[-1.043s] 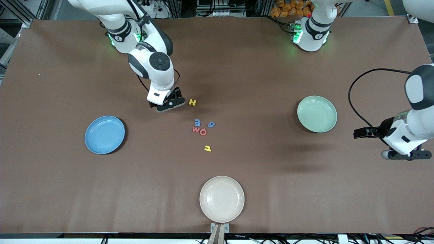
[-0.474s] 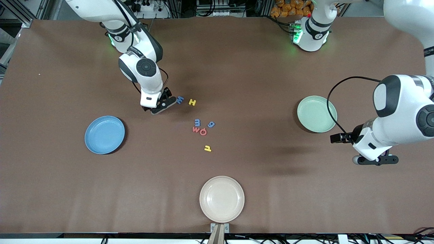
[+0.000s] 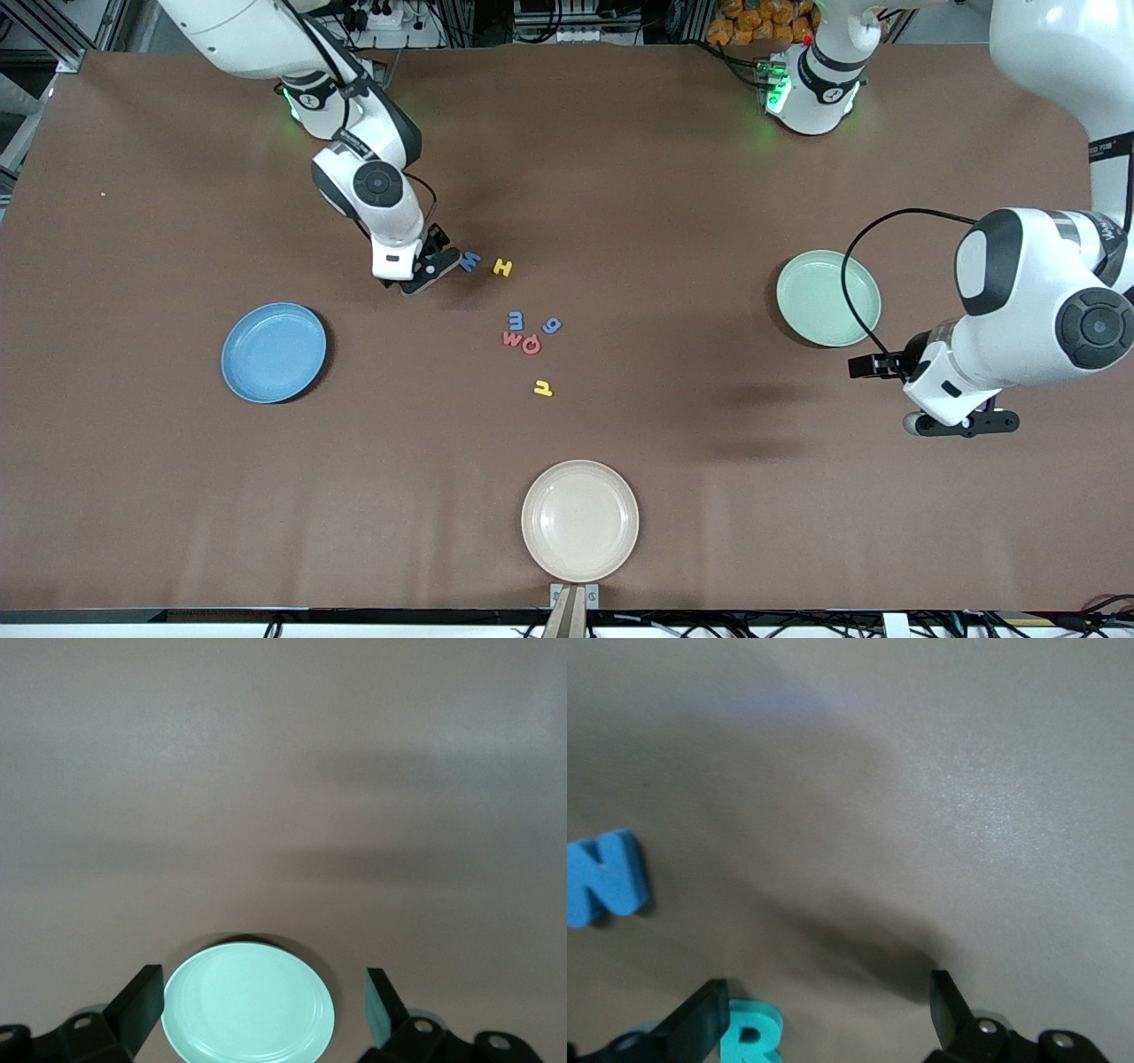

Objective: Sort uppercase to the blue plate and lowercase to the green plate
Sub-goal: 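Lower the right gripper over the teal letter R, then grasp the teal letter R with the right gripper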

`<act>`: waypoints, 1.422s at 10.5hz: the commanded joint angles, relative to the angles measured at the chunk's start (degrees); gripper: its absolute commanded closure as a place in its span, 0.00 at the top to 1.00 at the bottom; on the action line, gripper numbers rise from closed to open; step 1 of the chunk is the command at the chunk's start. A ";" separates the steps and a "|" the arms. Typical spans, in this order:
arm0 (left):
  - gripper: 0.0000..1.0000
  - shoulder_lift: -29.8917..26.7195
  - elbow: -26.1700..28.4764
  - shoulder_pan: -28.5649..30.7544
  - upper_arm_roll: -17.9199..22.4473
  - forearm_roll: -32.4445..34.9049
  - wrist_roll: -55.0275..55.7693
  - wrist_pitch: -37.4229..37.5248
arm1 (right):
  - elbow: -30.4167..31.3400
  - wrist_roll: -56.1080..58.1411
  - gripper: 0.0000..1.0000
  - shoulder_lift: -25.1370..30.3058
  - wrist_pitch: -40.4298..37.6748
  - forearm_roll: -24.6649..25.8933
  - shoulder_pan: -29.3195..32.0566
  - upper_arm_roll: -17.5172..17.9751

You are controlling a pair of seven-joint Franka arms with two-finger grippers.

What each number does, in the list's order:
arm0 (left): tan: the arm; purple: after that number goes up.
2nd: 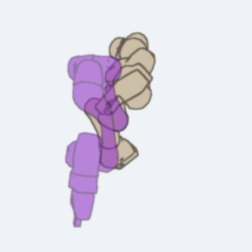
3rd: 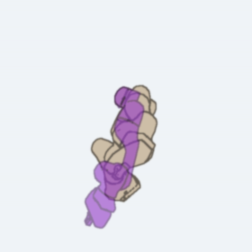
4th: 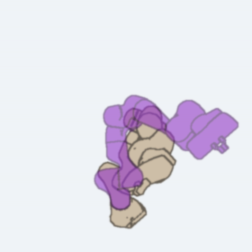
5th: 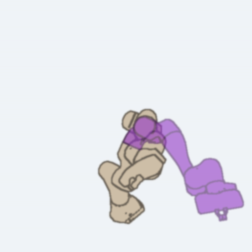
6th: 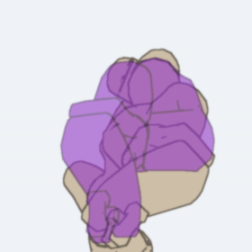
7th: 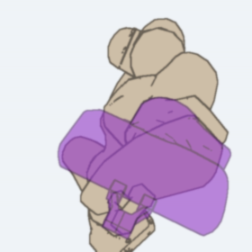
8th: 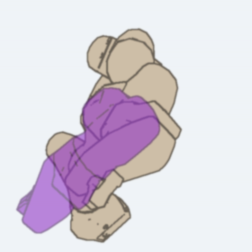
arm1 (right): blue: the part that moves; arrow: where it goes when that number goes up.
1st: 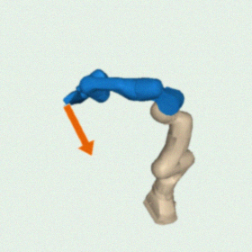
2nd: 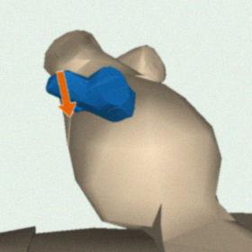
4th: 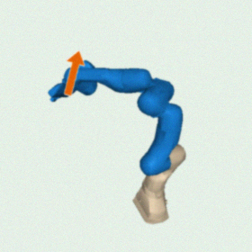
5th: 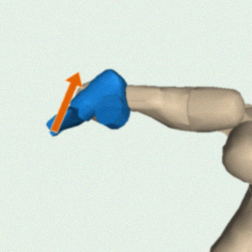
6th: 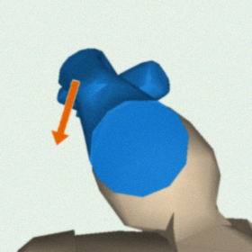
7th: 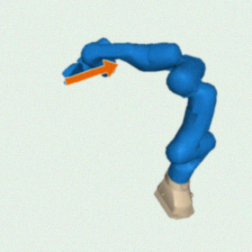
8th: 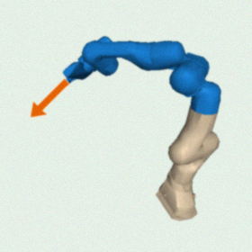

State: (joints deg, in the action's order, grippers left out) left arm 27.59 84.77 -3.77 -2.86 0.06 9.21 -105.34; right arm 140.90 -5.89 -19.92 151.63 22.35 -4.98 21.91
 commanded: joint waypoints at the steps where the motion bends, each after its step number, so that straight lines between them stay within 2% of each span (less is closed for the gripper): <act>1: 1.00 0.45 -0.66 -0.97 0.22 -0.06 1.51 -0.74 | 1.30 1.58 0.99 -1.00 1.65 -1.59 1.38 0.51; 7: 1.00 1.15 -0.74 -1.15 0.22 0.03 3.36 -1.53 | 0.96 2.29 1.00 1.20 0.08 -1.87 1.73 0.95; 11: 1.00 1.32 -0.66 -1.06 0.14 0.03 3.27 -1.62 | 0.26 2.38 1.00 4.63 -5.81 -2.91 1.73 1.12; 13: 1.00 1.32 -0.66 -1.06 0.22 0.03 3.27 -1.62 | 0.25 7.53 1.00 4.63 -5.90 -10.96 1.21 1.04; 15: 1.00 1.32 -0.66 -1.06 0.22 0.03 3.36 -1.62 | 0.25 13.08 1.00 4.63 -5.99 -16.17 1.12 0.95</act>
State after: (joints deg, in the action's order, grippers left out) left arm 28.66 84.69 -4.64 -2.79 0.06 11.45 -106.68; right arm 140.53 3.80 -16.62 146.38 9.78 -4.24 22.29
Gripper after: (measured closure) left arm 0.000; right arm 0.000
